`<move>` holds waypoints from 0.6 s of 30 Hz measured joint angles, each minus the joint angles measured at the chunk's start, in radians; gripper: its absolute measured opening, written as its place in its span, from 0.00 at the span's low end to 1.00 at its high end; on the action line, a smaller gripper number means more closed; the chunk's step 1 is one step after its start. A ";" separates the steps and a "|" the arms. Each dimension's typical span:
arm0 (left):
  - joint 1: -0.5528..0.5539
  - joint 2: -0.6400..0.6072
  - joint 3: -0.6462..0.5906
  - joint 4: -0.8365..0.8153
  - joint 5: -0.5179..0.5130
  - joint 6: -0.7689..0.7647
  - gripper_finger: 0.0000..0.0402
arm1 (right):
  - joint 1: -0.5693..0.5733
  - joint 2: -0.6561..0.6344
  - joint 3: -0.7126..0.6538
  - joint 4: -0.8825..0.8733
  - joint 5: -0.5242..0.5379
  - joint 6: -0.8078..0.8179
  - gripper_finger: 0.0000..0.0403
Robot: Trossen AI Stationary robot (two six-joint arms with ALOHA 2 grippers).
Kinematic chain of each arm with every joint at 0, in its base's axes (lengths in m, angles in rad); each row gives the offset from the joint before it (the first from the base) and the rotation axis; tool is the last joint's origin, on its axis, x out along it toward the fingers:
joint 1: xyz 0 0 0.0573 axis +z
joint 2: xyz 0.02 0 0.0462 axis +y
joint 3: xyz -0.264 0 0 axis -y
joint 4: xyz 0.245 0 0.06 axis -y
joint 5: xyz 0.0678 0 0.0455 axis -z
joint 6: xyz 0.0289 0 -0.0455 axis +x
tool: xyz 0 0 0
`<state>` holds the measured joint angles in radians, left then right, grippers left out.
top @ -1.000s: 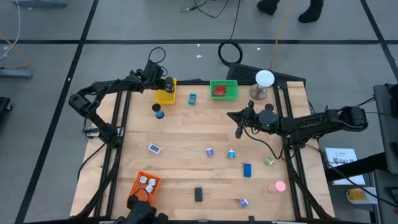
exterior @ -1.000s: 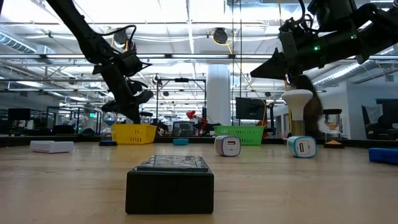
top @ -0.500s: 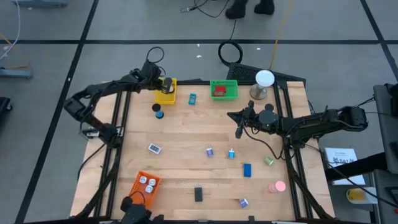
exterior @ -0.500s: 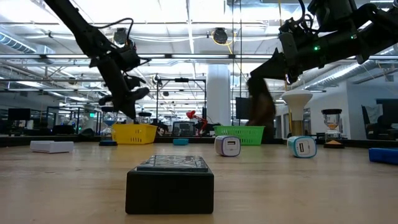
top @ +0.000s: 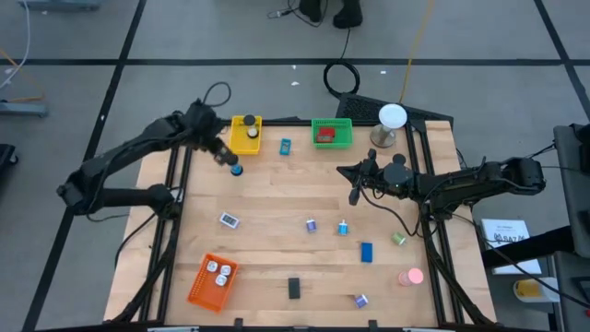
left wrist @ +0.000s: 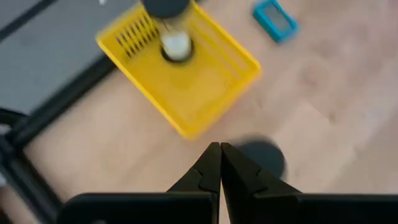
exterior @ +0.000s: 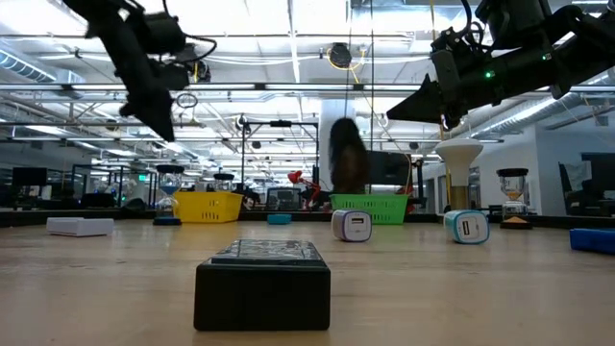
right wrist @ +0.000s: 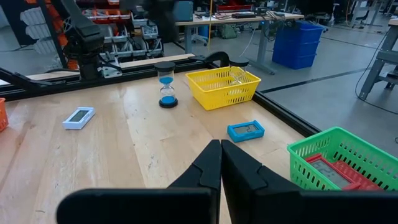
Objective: Pick & Place Office items
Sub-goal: Put the blue hourglass into the yellow bin
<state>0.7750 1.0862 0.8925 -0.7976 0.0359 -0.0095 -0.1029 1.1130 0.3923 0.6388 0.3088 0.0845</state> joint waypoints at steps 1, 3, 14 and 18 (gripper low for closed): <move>-0.027 -0.018 0.000 -0.034 -0.010 -0.012 0.03 | 0.000 0.000 0.000 0.000 0.000 0.000 0.00; -0.077 -0.040 0.000 -0.085 -0.027 -0.077 0.07 | 0.000 0.000 0.000 0.000 0.000 0.003 0.00; -0.212 0.056 0.004 -0.071 -0.087 -0.203 0.56 | 0.000 0.000 0.000 0.000 0.000 0.016 0.00; -0.197 0.135 0.038 -0.098 -0.090 -0.211 0.73 | 0.000 0.000 0.000 0.000 0.000 0.011 0.00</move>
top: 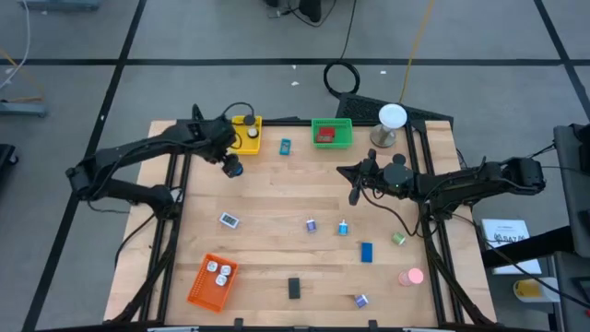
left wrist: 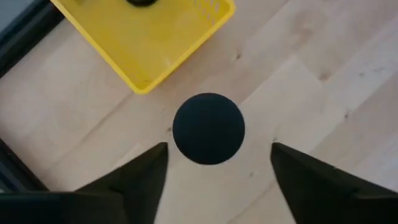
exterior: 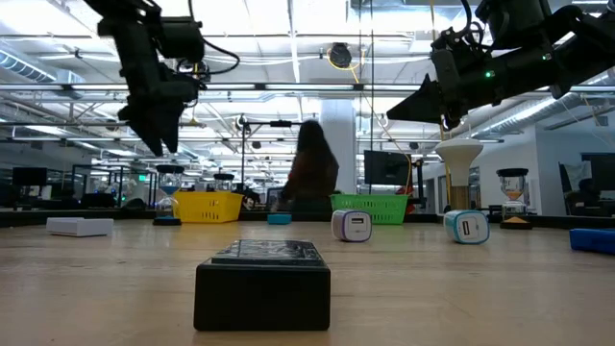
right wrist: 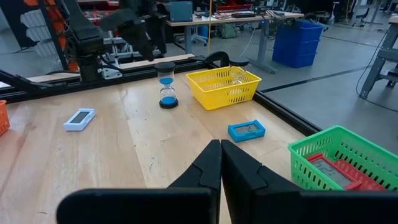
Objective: Pick & Place Office items
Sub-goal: Put the blue hourglass into the yellow bin
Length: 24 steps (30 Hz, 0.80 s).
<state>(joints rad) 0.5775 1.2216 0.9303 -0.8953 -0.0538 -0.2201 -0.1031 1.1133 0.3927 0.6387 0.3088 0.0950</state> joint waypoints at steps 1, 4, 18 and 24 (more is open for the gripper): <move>0.001 0.020 0.015 0.000 0.000 0.000 0.76 | 0.000 0.000 0.000 0.000 0.000 -0.001 0.00; 0.001 0.071 0.049 -0.001 0.000 0.004 0.84 | 0.000 0.000 0.000 0.000 0.000 -0.001 0.00; -0.015 0.167 0.092 -0.093 -0.105 0.017 0.92 | 0.000 0.000 0.000 0.000 0.000 -0.002 0.00; -0.015 0.166 0.083 -0.066 -0.086 0.036 0.83 | 0.000 0.000 0.000 0.000 0.000 -0.002 0.00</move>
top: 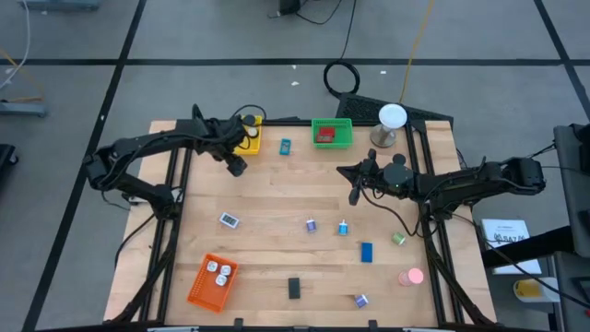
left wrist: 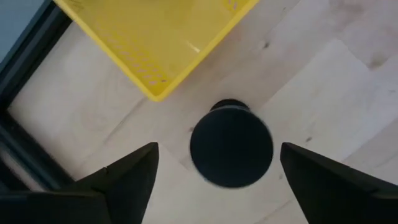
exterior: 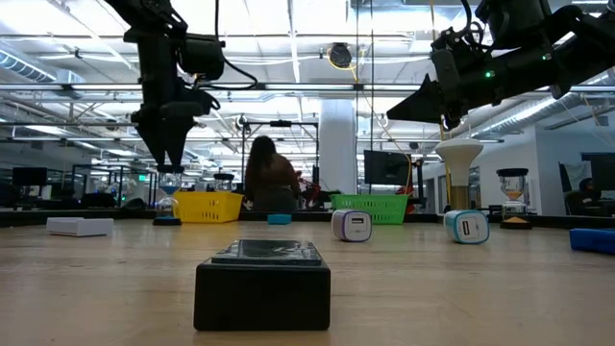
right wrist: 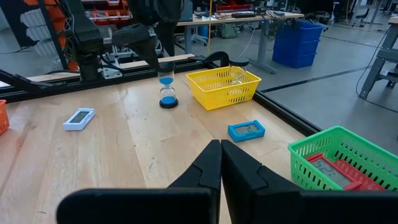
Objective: Pick & Place Office items
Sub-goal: Put the blue hourglass into the yellow bin
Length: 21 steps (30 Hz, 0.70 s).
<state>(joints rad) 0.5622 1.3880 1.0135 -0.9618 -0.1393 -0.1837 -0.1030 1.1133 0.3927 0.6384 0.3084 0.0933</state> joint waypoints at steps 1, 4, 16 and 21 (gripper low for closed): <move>0.000 0.000 -0.007 0.015 0.007 0.003 0.82 | 0.000 0.000 0.000 0.000 0.000 0.000 0.00; 0.000 0.000 -0.025 0.046 0.008 0.006 0.79 | 0.000 0.000 0.000 0.000 0.000 0.000 0.00; 0.036 0.000 -0.100 0.112 0.062 0.021 0.67 | 0.000 0.000 0.000 0.000 0.000 0.000 0.00; 0.045 0.000 -0.101 0.128 0.064 0.028 0.58 | 0.000 0.000 0.000 0.000 0.000 0.000 0.00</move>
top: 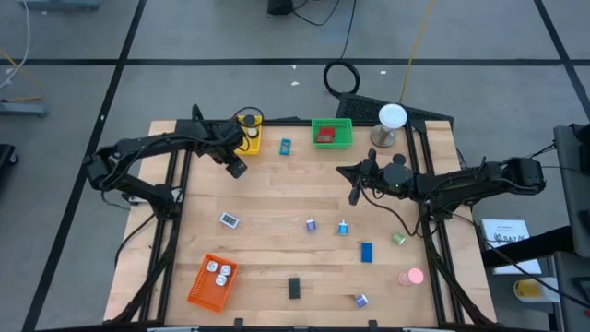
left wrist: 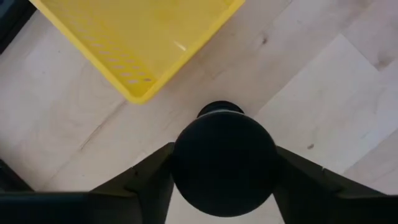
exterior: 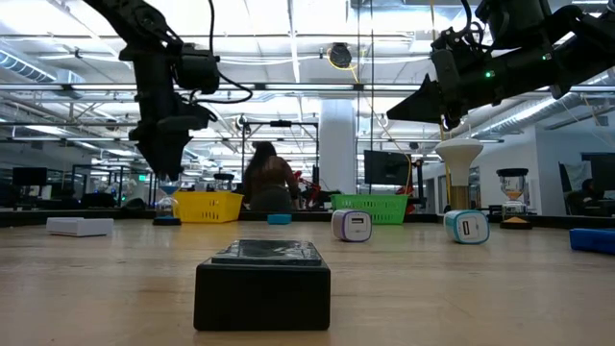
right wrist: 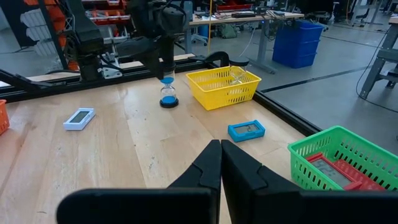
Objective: Pick & Place Office items
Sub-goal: Put the blue hourglass into the yellow bin
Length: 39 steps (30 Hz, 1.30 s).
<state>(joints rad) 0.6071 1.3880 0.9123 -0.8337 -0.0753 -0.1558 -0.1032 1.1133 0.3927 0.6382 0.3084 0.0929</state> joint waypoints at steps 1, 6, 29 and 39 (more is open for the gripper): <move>0.000 0.000 0.000 0.000 0.000 0.000 0.56 | 0.000 0.000 0.000 0.000 0.000 0.000 0.00; 0.000 0.000 0.000 -0.002 -0.003 0.000 0.53 | 0.000 0.000 0.000 0.000 0.000 0.000 0.00; 0.080 0.045 0.371 -0.161 -0.083 -0.019 0.57 | 0.000 0.000 0.000 -0.001 0.000 0.001 0.00; 0.142 0.144 0.365 -0.081 -0.109 0.000 0.54 | 0.000 0.000 0.000 -0.001 0.000 -0.003 0.00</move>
<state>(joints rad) 0.7486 1.5318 1.2770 -0.9142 -0.1848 -0.1558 -0.1032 1.1133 0.3927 0.6376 0.3084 0.0895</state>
